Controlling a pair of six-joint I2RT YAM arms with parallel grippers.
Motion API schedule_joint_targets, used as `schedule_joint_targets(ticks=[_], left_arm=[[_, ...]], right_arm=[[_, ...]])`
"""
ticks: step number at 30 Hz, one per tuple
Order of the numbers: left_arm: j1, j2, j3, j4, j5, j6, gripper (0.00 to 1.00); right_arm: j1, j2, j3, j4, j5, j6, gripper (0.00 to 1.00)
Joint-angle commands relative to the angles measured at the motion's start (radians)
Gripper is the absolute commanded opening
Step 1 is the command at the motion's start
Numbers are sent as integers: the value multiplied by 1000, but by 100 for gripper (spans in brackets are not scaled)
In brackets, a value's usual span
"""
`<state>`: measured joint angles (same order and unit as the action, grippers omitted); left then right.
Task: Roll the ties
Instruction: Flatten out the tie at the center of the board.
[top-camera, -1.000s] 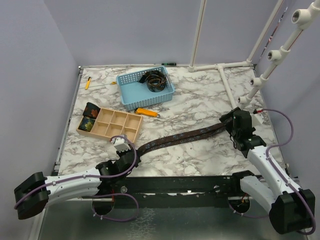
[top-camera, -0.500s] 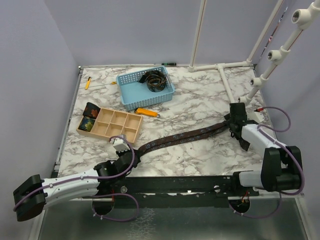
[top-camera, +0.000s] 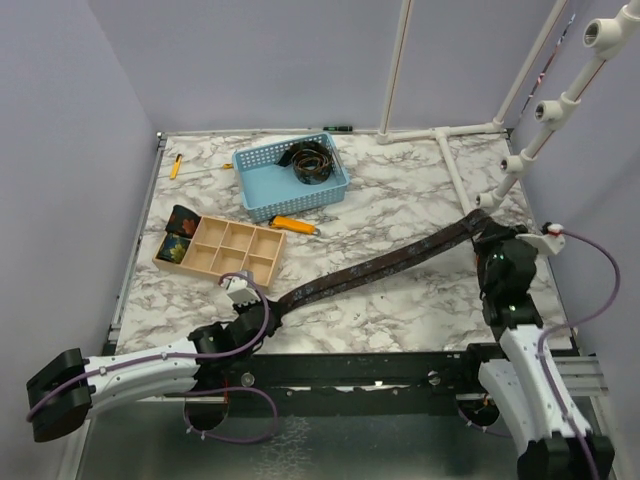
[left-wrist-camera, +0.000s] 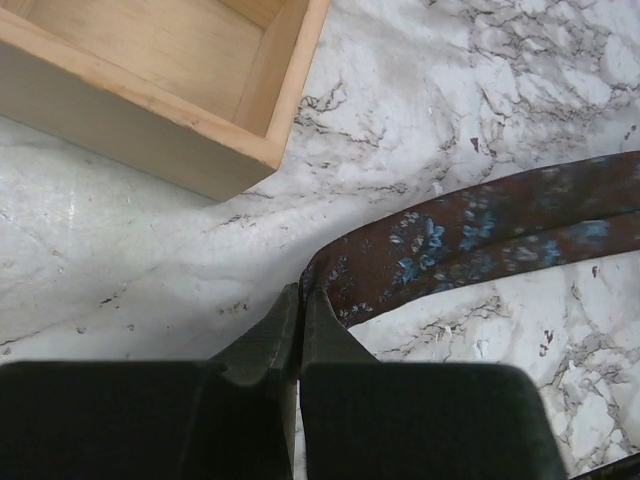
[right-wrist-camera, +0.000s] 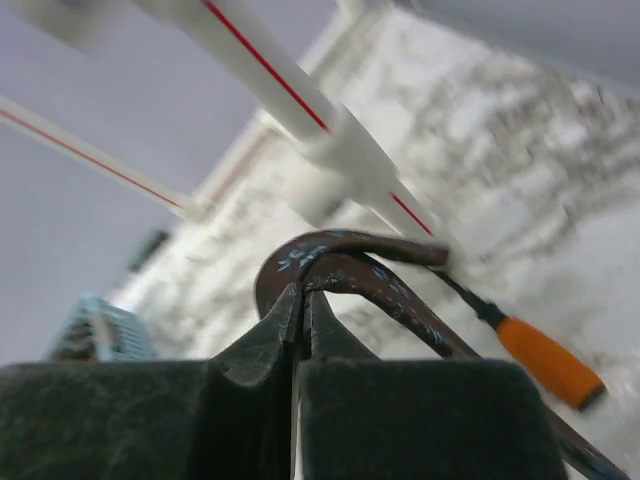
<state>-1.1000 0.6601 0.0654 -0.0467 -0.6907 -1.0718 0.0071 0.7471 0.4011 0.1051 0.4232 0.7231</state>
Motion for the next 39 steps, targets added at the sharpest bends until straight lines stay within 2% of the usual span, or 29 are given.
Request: schedule_joint_targets(ticks=[1,3,4,5,6,8,9,14,16,18,21,24,28,31,34,37,39], left_arm=[[-6,64,-9,36,29,24,0],[-8,103,2,43,32,34,0],[-9,125,3,68,38,37,0],[-9,145,7,83,44,38,0],[-9,168,10,96,47,39,0],[-9,210,14,111,52,28,0],[-9,228,12,118,57,17,0],[-10,261,-35,141,74,-71,0],[-9,245,-38,139,73,-72,0],[-10,220,-32,118,57,-71,0],[-10,179,-16,79,38,-70,0],[-10,149,29,-7,17,-45,0],[-10,127,79,-109,3,-42,0],[-9,150,140,-217,-14,-67,0],[-9,185,198,-287,-6,-56,0],[-8,239,265,-316,40,-6,0],[-7,290,326,-338,90,44,0]], right_arm=[[-2,-277,-62,12,-21,-172,1],[-2,-349,-61,-133,48,-123,1],[-2,-380,-73,-196,94,-83,5],[-1,-404,-86,-253,132,-45,29],[-2,-415,-96,-313,150,-13,57],[-2,-411,-107,-441,177,100,92],[-2,-403,-116,-469,180,150,98],[-2,-360,-100,-484,186,243,100],[-2,-356,-95,-448,87,205,100],[-2,-348,-111,-320,-97,84,100],[-2,-263,-108,-223,-331,60,99],[-2,-125,-75,-219,-494,45,92],[6,-43,-62,-211,-609,25,84],[92,-9,-38,-222,-587,-1,78],[248,62,-7,-206,-499,-19,72],[351,176,34,-177,-440,-29,56],[367,255,61,-177,-416,-35,51]])
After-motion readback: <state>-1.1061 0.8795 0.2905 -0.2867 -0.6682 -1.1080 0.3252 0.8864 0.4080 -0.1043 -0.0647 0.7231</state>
